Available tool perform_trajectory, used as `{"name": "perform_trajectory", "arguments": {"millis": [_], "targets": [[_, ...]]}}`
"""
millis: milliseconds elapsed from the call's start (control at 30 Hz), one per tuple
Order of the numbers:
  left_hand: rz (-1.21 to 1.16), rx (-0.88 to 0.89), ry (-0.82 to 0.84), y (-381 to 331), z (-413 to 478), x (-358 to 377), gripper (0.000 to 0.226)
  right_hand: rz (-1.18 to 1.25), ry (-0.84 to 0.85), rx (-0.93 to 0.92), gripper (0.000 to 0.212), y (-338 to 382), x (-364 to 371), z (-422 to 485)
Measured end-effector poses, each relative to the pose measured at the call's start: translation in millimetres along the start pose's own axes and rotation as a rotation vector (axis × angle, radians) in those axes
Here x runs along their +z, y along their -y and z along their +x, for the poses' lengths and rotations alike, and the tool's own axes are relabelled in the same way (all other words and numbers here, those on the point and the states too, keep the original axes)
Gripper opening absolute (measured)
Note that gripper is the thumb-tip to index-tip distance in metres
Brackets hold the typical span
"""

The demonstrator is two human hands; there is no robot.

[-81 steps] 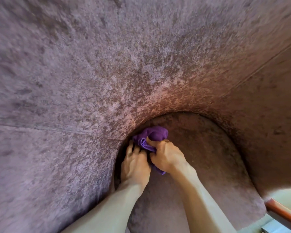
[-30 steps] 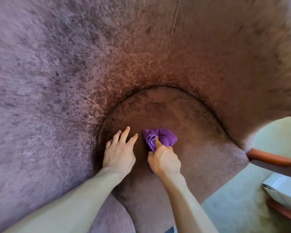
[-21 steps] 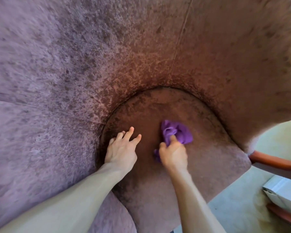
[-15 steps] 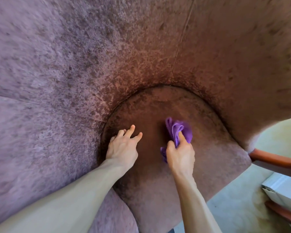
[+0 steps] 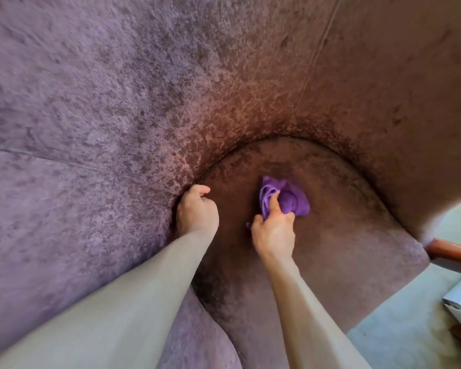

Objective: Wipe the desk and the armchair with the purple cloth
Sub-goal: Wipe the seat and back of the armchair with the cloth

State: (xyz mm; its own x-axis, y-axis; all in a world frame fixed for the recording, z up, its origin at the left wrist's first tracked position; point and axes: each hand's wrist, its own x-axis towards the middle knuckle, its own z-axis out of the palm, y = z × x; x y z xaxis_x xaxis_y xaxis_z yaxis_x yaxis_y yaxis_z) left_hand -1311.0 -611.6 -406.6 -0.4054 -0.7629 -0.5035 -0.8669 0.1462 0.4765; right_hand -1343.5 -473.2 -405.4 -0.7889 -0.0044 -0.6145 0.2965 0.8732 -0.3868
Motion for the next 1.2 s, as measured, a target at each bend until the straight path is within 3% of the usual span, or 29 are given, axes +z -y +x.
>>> {"name": "perform_trajectory", "arguments": {"millis": [133,200,300,367,400,500,633,700,800,900,1000,1100,1200], "targets": [[-0.179,-0.186,0.011,-5.2,9.4,-3.4,0.044,-0.36,0.357,-0.304,0.076,5.3,28.2,-33.1],[-0.18,-0.199,0.042,-7.6,10.3,-5.7,0.041,-0.403,0.433,-0.354,0.074,1.5,27.2,-41.1],[-0.15,-0.208,0.086,-9.1,10.7,-12.0,0.038,-0.28,0.164,-0.331,0.071,1.9,12.0,-35.9],[-0.132,-0.207,0.099,-10.0,10.4,-13.4,0.036,-0.161,-0.061,-0.216,0.069,7.0,3.5,-24.8],[-0.106,-0.205,0.108,-9.9,9.9,-13.1,0.035,-0.134,-0.093,-0.139,0.066,10.6,3.2,-18.5],[0.008,-0.163,0.153,-8.4,5.9,-7.5,0.035,-0.207,0.12,-0.043,0.065,20.4,11.9,-12.6],[0.163,-0.077,0.244,-4.7,0.1,-5.2,0.033,-0.25,0.357,-0.174,0.067,15.0,9.8,-28.1],[0.202,-0.053,0.29,-3.2,-1.7,-5.8,0.032,-0.207,0.218,-0.194,0.066,0.6,2.4,-37.1],[0.27,-0.039,0.323,-1.0,-0.5,-5.2,0.032,-0.163,-0.079,-0.08,0.063,-23.3,-23.4,-18.0],[0.323,-0.028,0.312,-0.2,0.8,0.5,0.037,-0.228,-0.175,-0.003,0.043,-50.0,-49.0,6.5],[0.362,-0.019,0.289,1.6,-1.9,3.1,0.04,-0.164,-0.298,0.039,0.058,-67.0,-52.1,8.7],[0.4,-0.006,0.308,0.1,1.1,2.2,0.039,0.044,-0.289,0.186,0.037,-68.8,-33.4,-0.3],[0.445,0.007,0.337,-6.9,6.7,2.2,0.042,-0.014,-0.108,0.049,0.036,-60.1,-0.2,-38.8]]}}
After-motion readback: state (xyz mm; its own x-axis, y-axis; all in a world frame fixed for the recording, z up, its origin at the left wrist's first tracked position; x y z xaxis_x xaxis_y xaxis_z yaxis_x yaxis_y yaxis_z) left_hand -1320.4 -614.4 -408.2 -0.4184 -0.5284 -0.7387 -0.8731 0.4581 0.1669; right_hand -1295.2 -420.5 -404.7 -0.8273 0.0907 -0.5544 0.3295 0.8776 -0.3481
